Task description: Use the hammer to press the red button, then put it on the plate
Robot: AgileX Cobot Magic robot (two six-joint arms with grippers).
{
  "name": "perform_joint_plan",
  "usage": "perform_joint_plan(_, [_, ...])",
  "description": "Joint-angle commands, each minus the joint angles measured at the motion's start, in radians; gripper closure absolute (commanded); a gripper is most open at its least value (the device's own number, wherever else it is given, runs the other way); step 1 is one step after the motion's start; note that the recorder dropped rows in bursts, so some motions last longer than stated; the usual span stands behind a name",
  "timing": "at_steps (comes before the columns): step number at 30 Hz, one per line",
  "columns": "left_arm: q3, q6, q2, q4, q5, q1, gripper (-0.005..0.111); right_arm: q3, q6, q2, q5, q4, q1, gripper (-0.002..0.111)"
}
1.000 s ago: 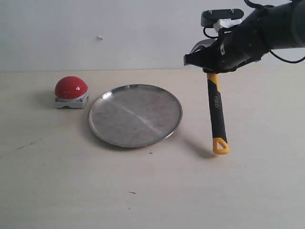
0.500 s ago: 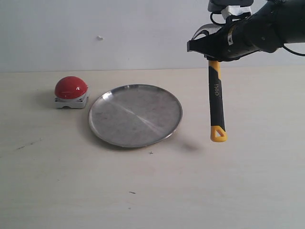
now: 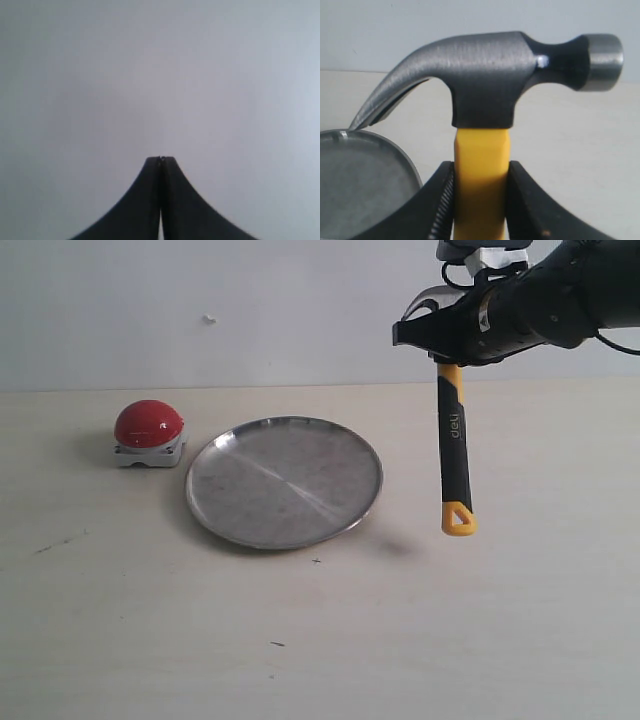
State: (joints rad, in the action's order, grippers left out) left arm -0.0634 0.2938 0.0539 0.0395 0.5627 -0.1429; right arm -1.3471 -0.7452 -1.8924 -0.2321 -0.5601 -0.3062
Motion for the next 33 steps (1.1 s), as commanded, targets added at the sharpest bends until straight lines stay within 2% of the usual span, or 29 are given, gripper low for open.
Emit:
perform_joint_plan(1, [-0.150,-0.338,0.171,0.195,0.025,0.005,0.107,-0.005,0.004,0.023,0.046,-0.017,0.004,0.108])
perform_joint_plan(5, [-0.253,-0.575,0.432,0.339,0.022,0.005,0.107,-0.005,0.004,0.023,0.044,-0.017,0.004,0.108])
perform_joint_plan(11, [-0.444,-0.635,0.935,0.339,-0.030,0.005,0.107,-0.005,0.004,0.023,0.046,-0.017,0.004,0.108])
perform_joint_plan(14, [-0.572,-0.640,1.171,0.318,-0.146,0.005,0.107,-0.005,0.004,0.023,0.046,-0.017,0.004,0.108])
perform_joint_plan(19, [-0.829,-0.626,1.504,0.279,-0.451,0.003,0.107,-0.005,0.004,0.023,0.047,-0.019,0.004,0.108])
perform_joint_plan(22, [-0.983,-0.619,1.635,0.302,-0.693,0.003,0.107,-0.005,0.004,0.023,0.047,-0.019,0.004,0.108])
perform_joint_plan(25, [-1.097,-0.621,1.736,0.346,-0.880,0.003,0.107,-0.005,0.004,0.023,0.047,-0.019,0.004,0.108])
perform_joint_plan(28, [-1.161,-0.667,1.802,0.445,-0.938,-0.004,0.107,-0.005,0.004,0.023,0.047,-0.019,0.004,0.108])
perform_joint_plan(30, [-1.174,-0.780,1.821,0.560,-0.932,-0.020,0.107,-0.005,0.004,0.023,0.051,-0.019,0.004,0.108])
perform_joint_plan(33, [-1.178,-1.040,1.826,0.795,-0.924,-0.063,0.107,-0.005,0.004,0.023,0.065,-0.017,0.004,0.108])
